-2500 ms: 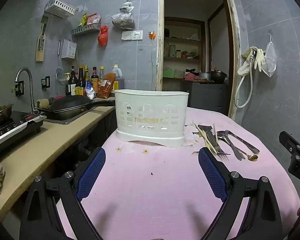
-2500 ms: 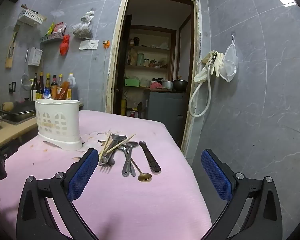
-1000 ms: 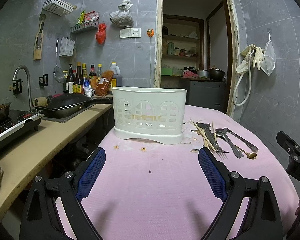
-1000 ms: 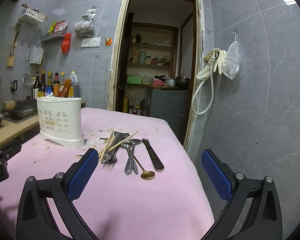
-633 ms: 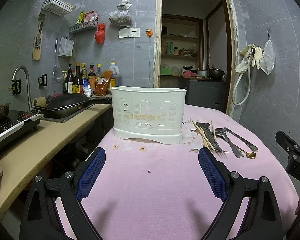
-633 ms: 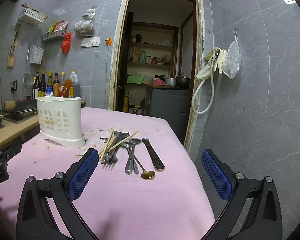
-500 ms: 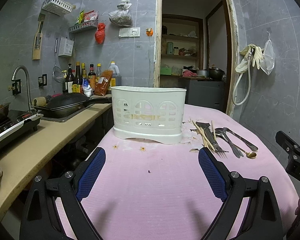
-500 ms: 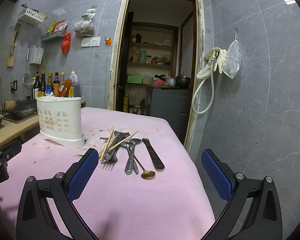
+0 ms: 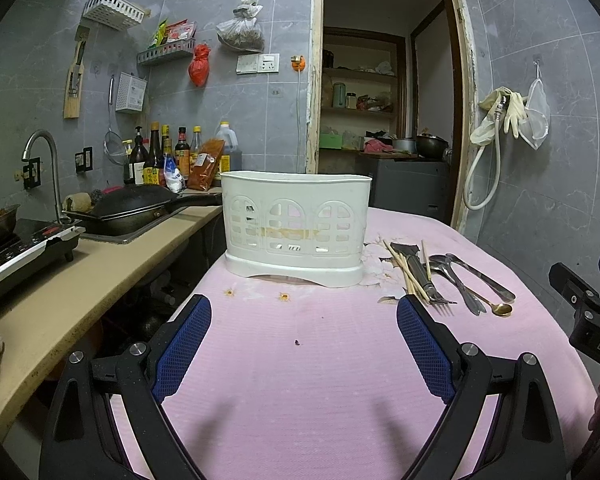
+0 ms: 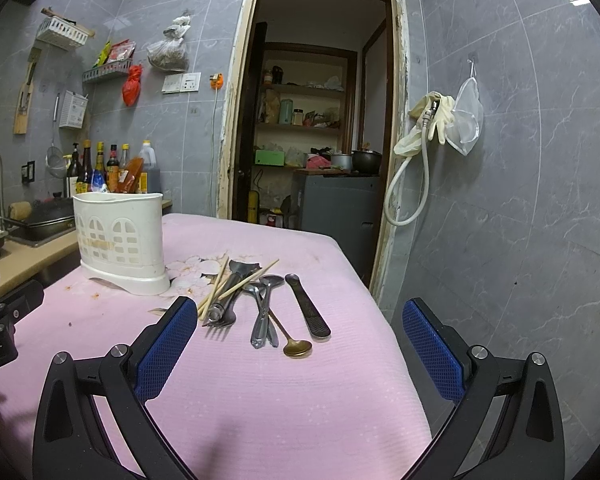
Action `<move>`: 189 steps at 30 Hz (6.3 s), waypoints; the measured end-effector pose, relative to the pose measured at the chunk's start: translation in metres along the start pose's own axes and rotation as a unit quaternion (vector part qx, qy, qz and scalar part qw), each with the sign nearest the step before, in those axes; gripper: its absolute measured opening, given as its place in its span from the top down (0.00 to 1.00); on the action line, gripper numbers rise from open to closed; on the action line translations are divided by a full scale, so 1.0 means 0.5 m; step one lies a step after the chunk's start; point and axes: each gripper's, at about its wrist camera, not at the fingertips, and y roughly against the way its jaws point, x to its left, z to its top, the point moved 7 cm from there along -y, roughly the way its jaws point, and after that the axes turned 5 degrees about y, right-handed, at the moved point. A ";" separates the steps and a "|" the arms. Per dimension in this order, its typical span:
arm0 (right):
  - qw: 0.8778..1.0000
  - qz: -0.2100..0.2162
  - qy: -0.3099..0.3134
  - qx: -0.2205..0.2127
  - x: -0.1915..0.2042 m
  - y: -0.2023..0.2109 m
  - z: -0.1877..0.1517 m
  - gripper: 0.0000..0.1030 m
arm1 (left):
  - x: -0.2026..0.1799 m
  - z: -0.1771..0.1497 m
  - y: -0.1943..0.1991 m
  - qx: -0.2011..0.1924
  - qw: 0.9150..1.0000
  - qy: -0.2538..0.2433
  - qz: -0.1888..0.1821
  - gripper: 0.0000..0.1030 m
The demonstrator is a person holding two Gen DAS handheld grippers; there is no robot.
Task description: Organize utensils
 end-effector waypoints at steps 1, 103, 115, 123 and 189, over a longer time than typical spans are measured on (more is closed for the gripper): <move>1.000 0.000 0.000 0.000 0.001 0.000 -0.001 0.00 | 0.000 0.000 0.000 0.000 1.000 0.000 0.000 0.12; 0.922 0.253 0.024 0.292 -0.023 -0.483 -0.039 0.74 | -0.248 0.019 -0.546 0.320 0.942 -0.080 -0.069 0.93; 0.920 0.236 0.061 0.307 -0.012 -0.509 -0.042 0.74 | -0.242 0.001 -0.556 0.332 0.937 -0.084 -0.071 0.96; 0.921 0.248 0.043 0.298 -0.018 -0.495 -0.044 0.84 | -0.235 -0.003 -0.518 0.330 0.939 -0.050 -0.080 0.97; 0.983 0.173 0.047 0.025 -0.001 -0.229 0.073 0.83 | -0.133 0.102 -0.269 0.136 0.981 0.027 -0.133 0.98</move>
